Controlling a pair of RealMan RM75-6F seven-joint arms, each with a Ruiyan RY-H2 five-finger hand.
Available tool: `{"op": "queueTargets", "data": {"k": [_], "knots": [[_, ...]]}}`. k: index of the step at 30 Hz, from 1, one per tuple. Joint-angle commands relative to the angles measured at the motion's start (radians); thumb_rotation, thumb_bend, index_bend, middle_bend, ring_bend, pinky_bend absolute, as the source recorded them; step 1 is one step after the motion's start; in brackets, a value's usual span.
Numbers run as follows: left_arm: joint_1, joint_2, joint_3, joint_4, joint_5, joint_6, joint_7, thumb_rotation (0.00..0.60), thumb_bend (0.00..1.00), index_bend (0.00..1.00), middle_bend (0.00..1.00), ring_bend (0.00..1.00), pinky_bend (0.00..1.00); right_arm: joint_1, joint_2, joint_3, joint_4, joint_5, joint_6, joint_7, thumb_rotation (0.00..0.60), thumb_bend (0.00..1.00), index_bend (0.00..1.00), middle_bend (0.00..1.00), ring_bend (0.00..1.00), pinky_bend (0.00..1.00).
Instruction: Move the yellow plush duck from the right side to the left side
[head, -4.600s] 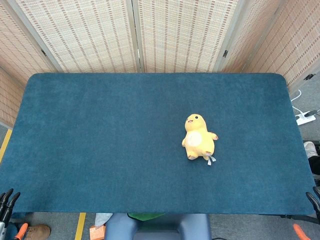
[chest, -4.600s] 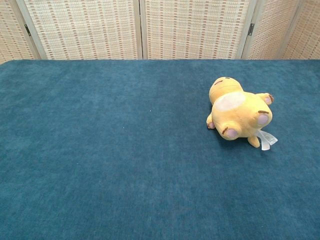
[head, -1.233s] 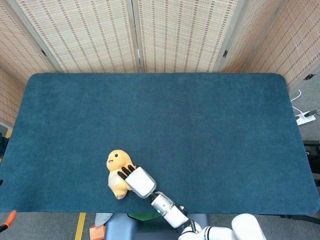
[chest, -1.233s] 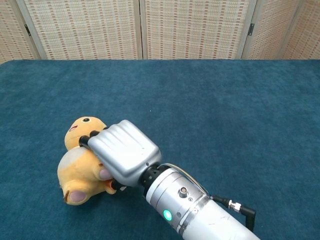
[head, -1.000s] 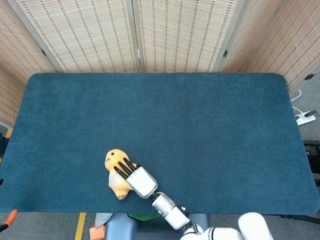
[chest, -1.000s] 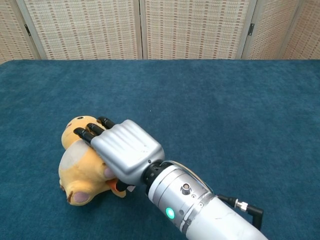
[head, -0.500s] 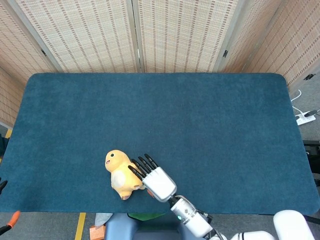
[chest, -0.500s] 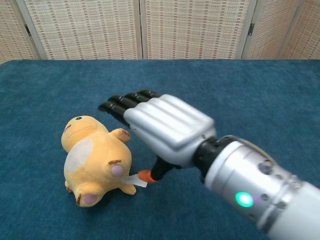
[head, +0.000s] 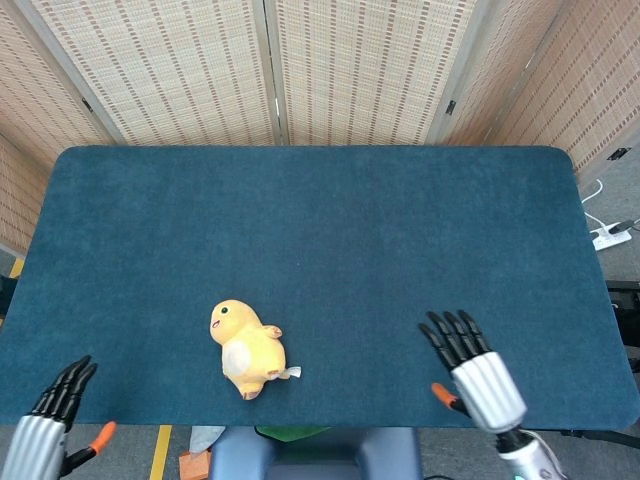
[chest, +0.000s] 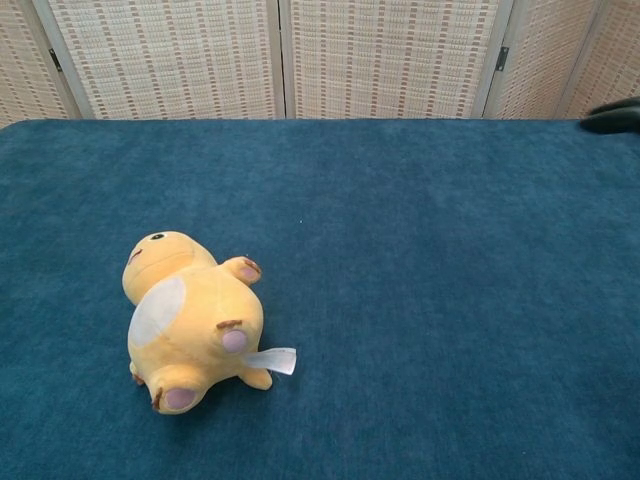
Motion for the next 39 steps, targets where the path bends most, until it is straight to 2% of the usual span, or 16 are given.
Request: {"op": "queueTargets", "data": {"k": [1,3,6,13,19,25,30,36,39], "knots": [[-0.055,-0.091,0.001,-0.103,0.048,-0.133,0.189,0.6,0.28,0.0,0.17,0.14,0.25,-0.188,0.08,-0.067,0.26,-0.03,0.21,0.334,0.6,0.15,0.0,0.0,0.0,0.0],[-0.078,-0.113,0.006,-0.181,0.035,-0.211,0.246,0.6,0.28,0.0,0.15,0.12,0.26,-0.2,0.108,-0.055,0.282,0.004,0.201,0.379,0.6,0.15,0.0,0.0,0.0,0.0],[-0.103,-0.166,-0.014,-0.251,0.003,-0.293,0.346,0.6,0.26,0.0,0.13,0.1,0.25,-0.207,0.136,-0.03,0.274,0.022,0.198,0.418,0.6,0.16,0.0,0.0,0.0,0.0],[-0.13,-0.269,-0.039,-0.363,-0.114,-0.442,0.565,0.6,0.25,0.0,0.06,0.02,0.16,-0.239,0.171,0.007,0.268,0.014,0.214,0.45,0.6,0.16,0.0,0.0,0.0,0.0],[-0.157,-0.362,-0.061,-0.421,-0.193,-0.518,0.731,0.6,0.23,0.0,0.02,0.0,0.11,-0.253,0.186,0.026,0.268,-0.001,0.195,0.475,0.6,0.16,0.0,0.0,0.0,0.0],[-0.196,-0.475,-0.091,-0.391,-0.251,-0.573,0.859,0.6,0.22,0.0,0.01,0.0,0.09,-0.266,0.2,0.044,0.268,-0.009,0.184,0.503,0.6,0.17,0.0,0.0,0.0,0.0],[-0.233,-0.555,-0.133,-0.341,-0.317,-0.603,0.917,0.6,0.22,0.0,0.02,0.0,0.09,-0.281,0.21,0.059,0.271,-0.018,0.187,0.525,0.6,0.17,0.0,0.0,0.0,0.0],[-0.267,-0.613,-0.163,-0.244,-0.4,-0.618,0.943,0.6,0.22,0.02,0.02,0.0,0.09,-0.296,0.218,0.072,0.279,-0.029,0.19,0.546,0.6,0.17,0.0,0.0,0.0,0.0],[-0.278,-0.648,-0.179,-0.169,-0.425,-0.601,0.927,0.6,0.23,0.08,0.03,0.0,0.13,-0.302,0.221,0.075,0.282,-0.04,0.187,0.542,0.6,0.17,0.0,0.0,0.0,0.0]]}}
